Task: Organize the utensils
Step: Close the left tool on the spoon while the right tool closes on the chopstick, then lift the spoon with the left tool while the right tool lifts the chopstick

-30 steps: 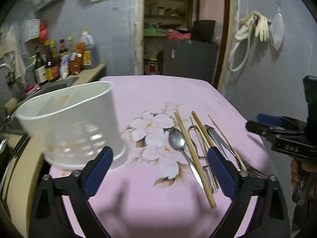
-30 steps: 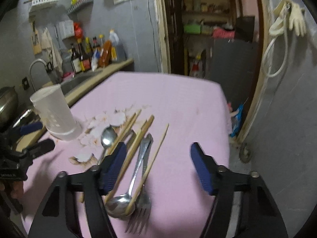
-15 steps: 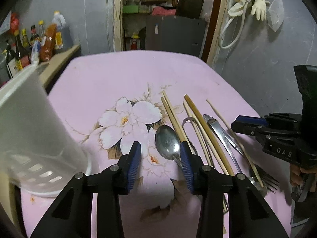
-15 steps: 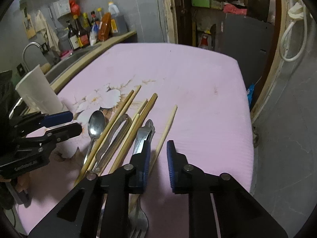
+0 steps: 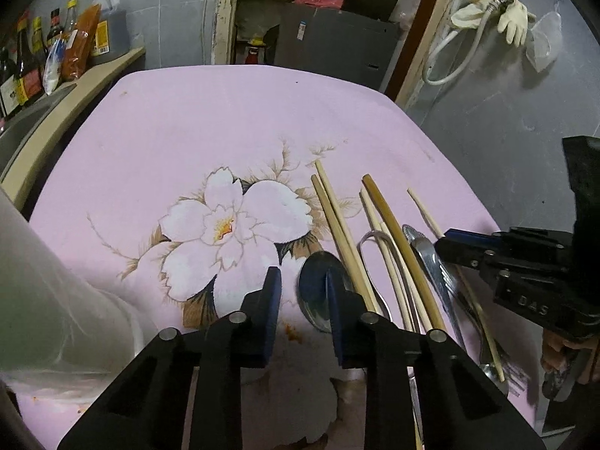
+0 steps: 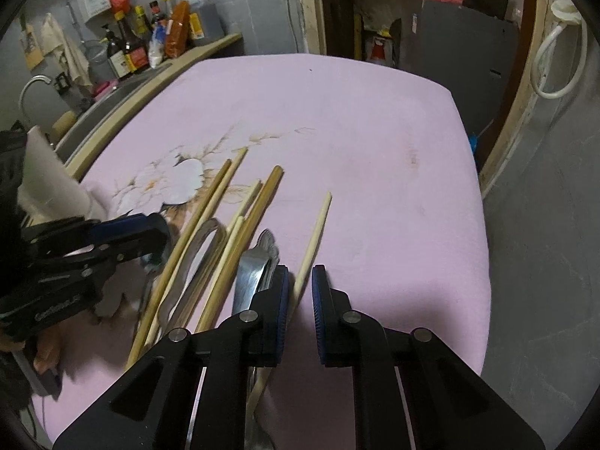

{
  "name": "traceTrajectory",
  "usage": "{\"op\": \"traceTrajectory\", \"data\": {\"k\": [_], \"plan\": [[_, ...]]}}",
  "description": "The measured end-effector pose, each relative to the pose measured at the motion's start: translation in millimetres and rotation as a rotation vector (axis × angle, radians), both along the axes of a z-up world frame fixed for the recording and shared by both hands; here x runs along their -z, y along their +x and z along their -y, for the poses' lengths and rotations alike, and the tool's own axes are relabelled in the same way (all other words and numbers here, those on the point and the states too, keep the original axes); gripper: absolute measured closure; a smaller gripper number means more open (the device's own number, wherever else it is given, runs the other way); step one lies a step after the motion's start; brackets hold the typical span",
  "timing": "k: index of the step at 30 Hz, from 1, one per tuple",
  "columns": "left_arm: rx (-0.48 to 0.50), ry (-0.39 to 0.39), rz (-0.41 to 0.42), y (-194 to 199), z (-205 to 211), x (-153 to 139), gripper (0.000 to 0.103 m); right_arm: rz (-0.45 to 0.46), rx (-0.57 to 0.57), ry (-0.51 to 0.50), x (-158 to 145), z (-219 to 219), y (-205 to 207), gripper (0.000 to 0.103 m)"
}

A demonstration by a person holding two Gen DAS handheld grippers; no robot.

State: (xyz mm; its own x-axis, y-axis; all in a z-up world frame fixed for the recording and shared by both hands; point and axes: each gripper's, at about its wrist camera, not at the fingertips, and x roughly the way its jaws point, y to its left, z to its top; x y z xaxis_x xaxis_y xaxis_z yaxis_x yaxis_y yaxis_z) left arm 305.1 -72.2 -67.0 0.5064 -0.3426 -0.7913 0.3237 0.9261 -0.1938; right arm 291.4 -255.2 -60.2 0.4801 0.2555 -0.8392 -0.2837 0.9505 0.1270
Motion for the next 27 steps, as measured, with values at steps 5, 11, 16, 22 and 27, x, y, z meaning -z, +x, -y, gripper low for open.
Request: {"op": "traceTrajectory", "data": {"k": [5, 11, 16, 22, 27], "plan": [[0.030, -0.009, 0.001, 4, 13, -1, 0.098, -0.105, 0.094, 0.078, 1, 9, 15, 0.093], [0.026, -0.006, 0.051, -5, 24, -12, 0.102, -0.137, 0.124, 0.104, -2, 10, 19, 0.099], [0.032, 0.017, 0.182, -28, 28, -35, 0.102, -0.091, 0.145, 0.202, -4, 17, 4, 0.101], [0.017, 0.020, 0.329, -62, 21, -63, 0.102, 0.116, 0.129, 0.342, -21, 19, -39, 0.101], [-0.030, 0.026, 0.442, -88, 9, -84, 0.102, 0.378, 0.135, 0.374, -47, 6, -73, 0.101]]}}
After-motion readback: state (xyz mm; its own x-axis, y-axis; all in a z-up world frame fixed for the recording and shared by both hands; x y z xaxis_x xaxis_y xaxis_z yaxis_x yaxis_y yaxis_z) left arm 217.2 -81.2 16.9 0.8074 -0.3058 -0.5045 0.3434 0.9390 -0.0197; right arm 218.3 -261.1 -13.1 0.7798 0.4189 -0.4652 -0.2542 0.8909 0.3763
